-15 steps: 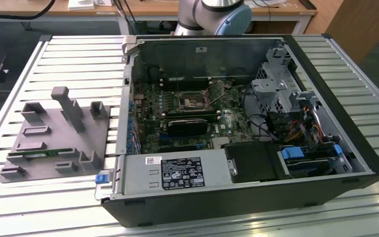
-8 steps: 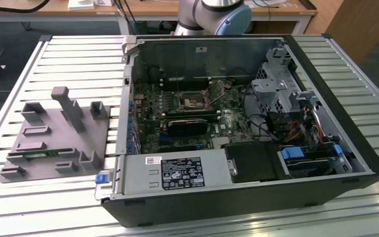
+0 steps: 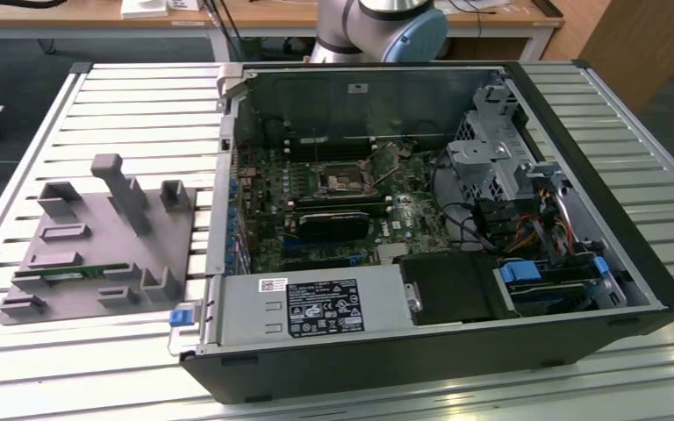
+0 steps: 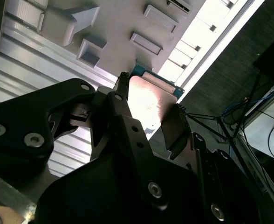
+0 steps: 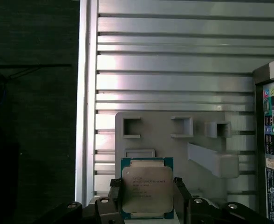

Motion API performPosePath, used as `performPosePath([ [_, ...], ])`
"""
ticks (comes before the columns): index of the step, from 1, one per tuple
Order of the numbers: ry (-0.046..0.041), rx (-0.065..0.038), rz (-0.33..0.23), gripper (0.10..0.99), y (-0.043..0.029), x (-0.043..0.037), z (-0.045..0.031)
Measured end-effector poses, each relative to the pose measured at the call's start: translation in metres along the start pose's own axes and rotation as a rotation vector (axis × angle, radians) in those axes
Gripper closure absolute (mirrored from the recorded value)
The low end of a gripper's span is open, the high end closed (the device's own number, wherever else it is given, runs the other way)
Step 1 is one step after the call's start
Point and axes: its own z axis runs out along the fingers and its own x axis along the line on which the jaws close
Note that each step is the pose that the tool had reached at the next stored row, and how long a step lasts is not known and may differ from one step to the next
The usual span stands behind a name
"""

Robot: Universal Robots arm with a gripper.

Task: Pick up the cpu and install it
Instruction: 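Pick up the cpu and move it towards the insertion slot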

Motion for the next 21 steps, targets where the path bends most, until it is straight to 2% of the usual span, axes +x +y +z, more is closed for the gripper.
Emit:
performPosePath([
  [21, 0.0, 0.0, 0.001, 0.557, 0.0077, -0.0006, -0.0305],
])
